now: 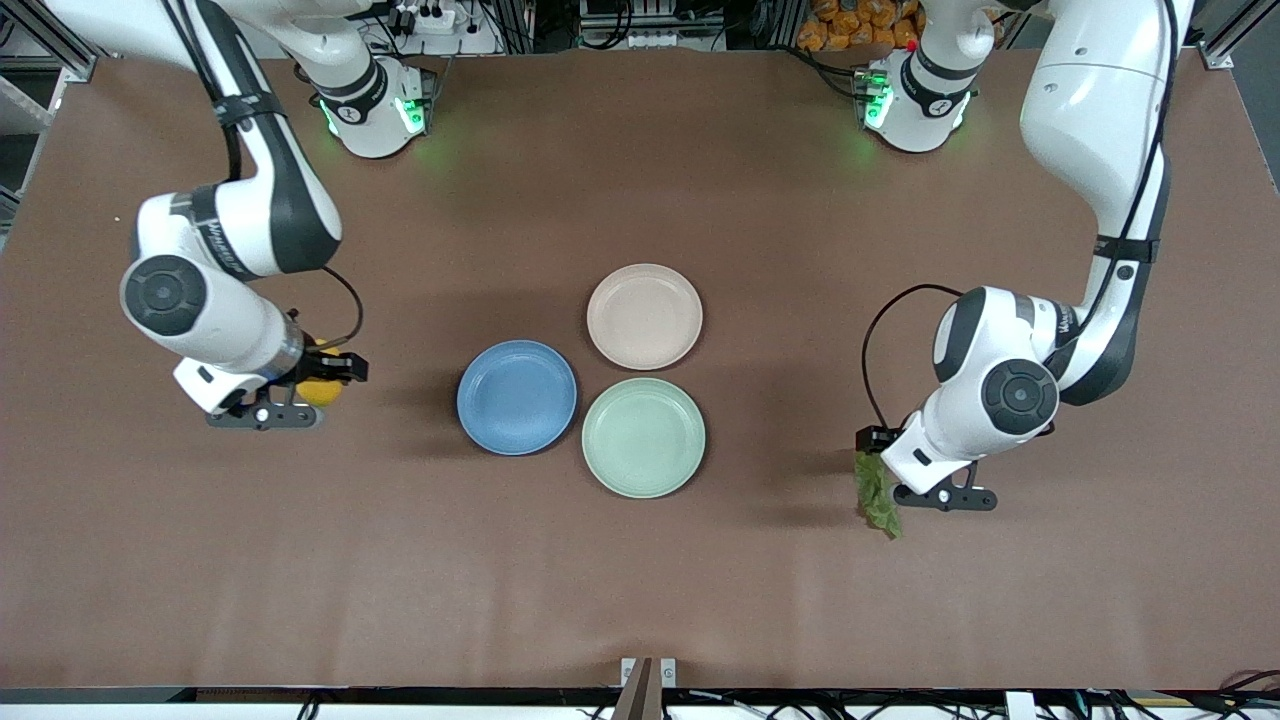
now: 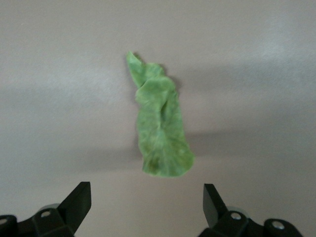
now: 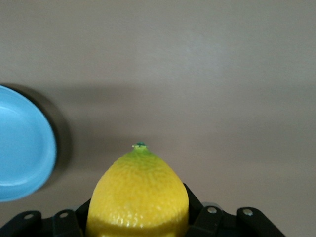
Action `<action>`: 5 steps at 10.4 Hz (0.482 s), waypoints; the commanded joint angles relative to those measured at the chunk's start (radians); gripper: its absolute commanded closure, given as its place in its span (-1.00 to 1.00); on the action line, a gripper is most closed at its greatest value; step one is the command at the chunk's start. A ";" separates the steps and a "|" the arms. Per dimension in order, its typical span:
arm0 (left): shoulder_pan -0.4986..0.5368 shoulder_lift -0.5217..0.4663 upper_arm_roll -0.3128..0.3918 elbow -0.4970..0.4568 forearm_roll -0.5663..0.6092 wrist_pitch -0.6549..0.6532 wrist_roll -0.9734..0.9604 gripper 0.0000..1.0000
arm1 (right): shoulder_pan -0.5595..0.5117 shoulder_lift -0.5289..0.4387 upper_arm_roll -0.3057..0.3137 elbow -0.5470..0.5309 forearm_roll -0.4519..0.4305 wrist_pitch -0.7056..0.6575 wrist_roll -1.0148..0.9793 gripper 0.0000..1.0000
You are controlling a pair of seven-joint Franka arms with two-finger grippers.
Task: Pick lemon and lettuce from blue and beige plates
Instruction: 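Carry the lettuce off the plate with the left gripper while the right lifts lemon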
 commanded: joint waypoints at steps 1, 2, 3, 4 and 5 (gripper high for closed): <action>0.029 -0.141 -0.016 -0.188 0.009 0.094 -0.001 -1.00 | -0.020 -0.072 -0.058 -0.084 0.059 0.010 -0.088 1.00; 0.027 -0.164 -0.017 -0.222 0.009 0.097 -0.004 -1.00 | -0.022 -0.072 -0.090 -0.090 0.117 0.010 -0.109 1.00; 0.029 -0.201 -0.017 -0.266 0.007 0.097 -0.007 -1.00 | -0.022 -0.072 -0.122 -0.107 0.146 0.016 -0.155 1.00; 0.029 -0.247 -0.016 -0.320 -0.014 0.097 -0.007 -1.00 | -0.022 -0.072 -0.142 -0.125 0.162 0.033 -0.183 1.00; 0.033 -0.295 -0.016 -0.375 -0.036 0.097 -0.007 -1.00 | -0.023 -0.071 -0.145 -0.153 0.162 0.073 -0.183 1.00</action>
